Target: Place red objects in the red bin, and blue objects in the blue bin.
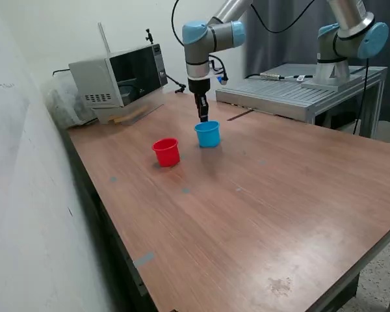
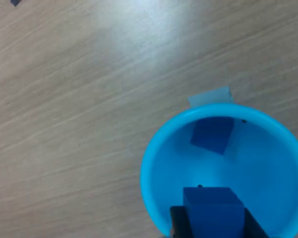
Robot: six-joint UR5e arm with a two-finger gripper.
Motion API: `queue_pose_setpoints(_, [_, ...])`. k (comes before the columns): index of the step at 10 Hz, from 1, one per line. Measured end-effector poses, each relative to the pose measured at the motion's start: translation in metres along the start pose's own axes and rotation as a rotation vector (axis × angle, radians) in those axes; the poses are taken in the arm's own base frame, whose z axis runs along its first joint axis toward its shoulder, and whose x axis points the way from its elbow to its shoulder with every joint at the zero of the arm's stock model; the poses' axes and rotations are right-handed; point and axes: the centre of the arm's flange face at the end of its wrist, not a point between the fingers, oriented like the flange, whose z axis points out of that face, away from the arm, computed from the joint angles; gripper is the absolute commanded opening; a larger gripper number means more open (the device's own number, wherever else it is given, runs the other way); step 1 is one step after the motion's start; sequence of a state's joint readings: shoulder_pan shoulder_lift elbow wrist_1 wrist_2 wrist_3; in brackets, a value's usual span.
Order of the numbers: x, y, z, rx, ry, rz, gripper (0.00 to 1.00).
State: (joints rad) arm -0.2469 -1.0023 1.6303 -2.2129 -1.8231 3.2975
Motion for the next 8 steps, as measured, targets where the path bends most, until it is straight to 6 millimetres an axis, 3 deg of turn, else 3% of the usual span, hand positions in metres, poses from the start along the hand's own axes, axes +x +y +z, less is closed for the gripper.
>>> queue_pose_setpoints(2, [0.0003, -0.0022, 0.0023, 0.006, 0.0, -0.002, 0.0])
queue_pose_setpoints(3, [0.0005, -0.0032, 0.0033, 0.009, 0.0, -0.002, 1.0])
queue_pose_setpoints(8, [0.0009, -0.005, 0.0053, 0.012, 0.002, 0.0, 1.0])
